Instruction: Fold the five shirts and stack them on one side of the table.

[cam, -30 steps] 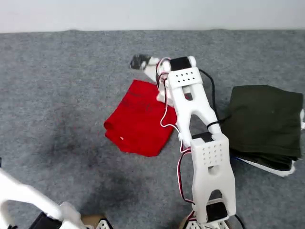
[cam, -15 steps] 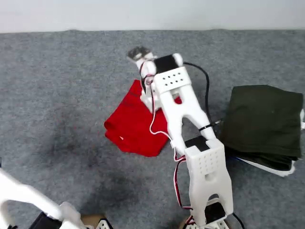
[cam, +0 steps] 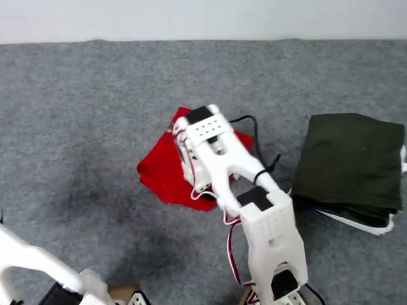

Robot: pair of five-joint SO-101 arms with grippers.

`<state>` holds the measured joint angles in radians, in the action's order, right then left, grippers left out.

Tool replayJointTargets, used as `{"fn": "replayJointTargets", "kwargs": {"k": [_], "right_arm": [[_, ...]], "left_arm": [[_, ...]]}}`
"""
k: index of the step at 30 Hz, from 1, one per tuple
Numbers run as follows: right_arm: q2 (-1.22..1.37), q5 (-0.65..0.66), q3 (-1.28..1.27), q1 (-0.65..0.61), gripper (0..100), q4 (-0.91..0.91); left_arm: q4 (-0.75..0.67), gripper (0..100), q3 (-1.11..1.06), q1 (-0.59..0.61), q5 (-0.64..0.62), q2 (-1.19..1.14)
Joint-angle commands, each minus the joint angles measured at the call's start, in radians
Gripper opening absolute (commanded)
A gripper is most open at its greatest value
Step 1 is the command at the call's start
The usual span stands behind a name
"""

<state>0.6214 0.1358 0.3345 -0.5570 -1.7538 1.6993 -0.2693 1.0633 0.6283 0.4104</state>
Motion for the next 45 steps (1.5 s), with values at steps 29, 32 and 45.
{"fn": "replayJointTargets", "kwargs": {"k": [29, 32, 45], "right_arm": [[-0.038, 0.055, 0.000, -0.225, 0.9, 0.398], [-0.074, 0.055, 0.000, -0.228, 0.9, 0.375], [-0.222, 0.055, 0.000, -0.236, 0.9, 0.440]], "left_arm": [[0.009, 1, 0.038, 0.006, -0.009, 0.035], [0.009, 1, 0.038, 0.006, -0.009, 0.035], [0.009, 1, 0.036, 0.005, -0.009, 0.035]]}}
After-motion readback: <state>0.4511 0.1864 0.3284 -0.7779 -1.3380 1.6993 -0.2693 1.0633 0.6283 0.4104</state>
